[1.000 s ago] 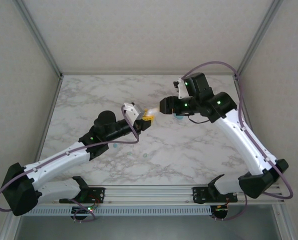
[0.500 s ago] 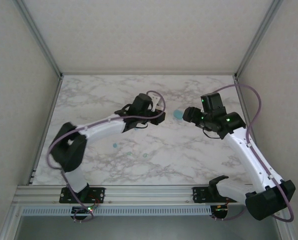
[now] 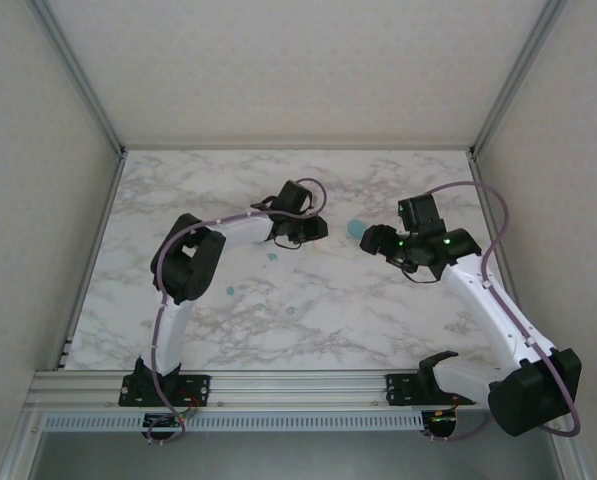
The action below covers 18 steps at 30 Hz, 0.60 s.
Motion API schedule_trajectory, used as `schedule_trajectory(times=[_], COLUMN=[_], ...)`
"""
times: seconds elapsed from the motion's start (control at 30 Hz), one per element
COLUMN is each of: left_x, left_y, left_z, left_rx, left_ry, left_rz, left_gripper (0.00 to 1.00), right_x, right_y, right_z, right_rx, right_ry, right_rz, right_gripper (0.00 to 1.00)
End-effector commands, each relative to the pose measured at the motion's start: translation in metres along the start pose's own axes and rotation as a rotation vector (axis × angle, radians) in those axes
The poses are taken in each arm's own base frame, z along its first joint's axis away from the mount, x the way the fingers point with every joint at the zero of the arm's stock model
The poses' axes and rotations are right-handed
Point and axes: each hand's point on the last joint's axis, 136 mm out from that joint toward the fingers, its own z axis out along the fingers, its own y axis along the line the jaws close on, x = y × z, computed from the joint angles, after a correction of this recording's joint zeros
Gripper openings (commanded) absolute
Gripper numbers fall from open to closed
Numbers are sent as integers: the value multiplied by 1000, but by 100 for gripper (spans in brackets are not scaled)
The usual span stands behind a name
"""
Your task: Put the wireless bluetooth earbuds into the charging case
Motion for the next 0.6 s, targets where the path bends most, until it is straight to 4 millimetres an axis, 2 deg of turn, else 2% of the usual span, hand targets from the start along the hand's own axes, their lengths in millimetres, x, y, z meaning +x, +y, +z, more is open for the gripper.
schedule_trajectory(times=[0.0, 0.07, 0.17, 0.33, 0.43, 0.57], left_x=[0, 2, 4, 3, 3, 0], left_y=[6, 14, 24, 34, 37, 41], left_z=[3, 5, 7, 6, 5, -1], left_rx=[-40, -65, -95, -127, -142, -177], left_ry=[27, 37, 37, 33, 34, 18], left_rz=[-35, -43, -54, -56, -54, -42], left_gripper=[16, 17, 17, 24, 28, 32], right_x=[7, 13, 19, 11, 8, 4], right_y=[22, 37, 42, 17, -2, -24], right_z=[11, 14, 18, 21, 25, 32], right_rx=[-135, -217, -243, -65, 50, 183], right_ry=[102, 167, 233, 216, 188, 125], right_rz=[-4, -44, -84, -3, 140, 315], right_gripper=[75, 76, 76, 76, 74, 77])
